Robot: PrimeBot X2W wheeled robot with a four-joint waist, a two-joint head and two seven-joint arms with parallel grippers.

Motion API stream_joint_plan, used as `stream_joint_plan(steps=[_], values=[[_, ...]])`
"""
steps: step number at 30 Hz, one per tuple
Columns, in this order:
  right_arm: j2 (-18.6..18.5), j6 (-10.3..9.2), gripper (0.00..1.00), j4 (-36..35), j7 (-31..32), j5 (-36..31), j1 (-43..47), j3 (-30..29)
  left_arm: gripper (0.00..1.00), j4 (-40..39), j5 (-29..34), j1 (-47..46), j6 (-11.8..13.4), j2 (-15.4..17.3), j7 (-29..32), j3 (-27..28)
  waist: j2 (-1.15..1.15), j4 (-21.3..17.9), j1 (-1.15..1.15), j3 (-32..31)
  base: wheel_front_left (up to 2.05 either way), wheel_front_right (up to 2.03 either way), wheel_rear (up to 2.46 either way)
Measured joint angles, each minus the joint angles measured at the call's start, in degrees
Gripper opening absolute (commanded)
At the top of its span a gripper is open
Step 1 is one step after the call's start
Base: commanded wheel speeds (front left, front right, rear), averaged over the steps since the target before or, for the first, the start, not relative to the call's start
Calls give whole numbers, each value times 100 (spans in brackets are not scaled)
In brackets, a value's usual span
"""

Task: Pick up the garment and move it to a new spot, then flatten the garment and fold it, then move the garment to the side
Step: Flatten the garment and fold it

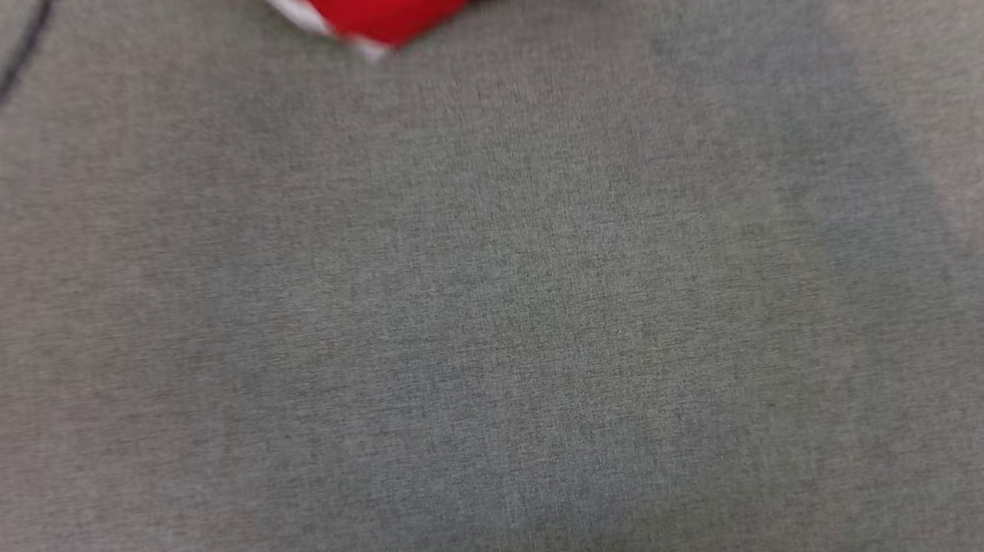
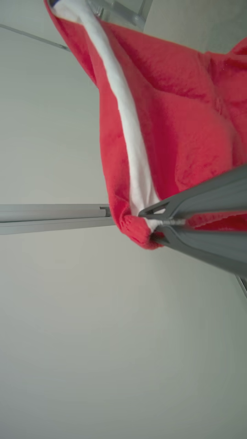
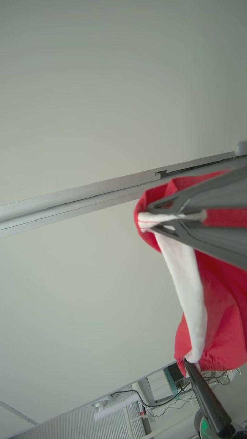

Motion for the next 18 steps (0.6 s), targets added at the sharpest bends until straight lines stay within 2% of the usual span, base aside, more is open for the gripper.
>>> stream_joint_plan(steps=[9,14,18], values=[[-208,0,0,569,-137,313,-1714,380,0,1002,-547,-1623,-1,130,-174,-681,0,-124,0,439,0,0,0],[-291,5,0,825,-177,420,-2113,665,0,1456,-744,-2037,-1,136,-450,-849,0,-167,0,451,0,0,0],[-359,5,0,981,-134,476,-2031,1091,0,1558,-1129,-1918,-1,115,-606,-1110,0,-150,0,386,0,0,0]])
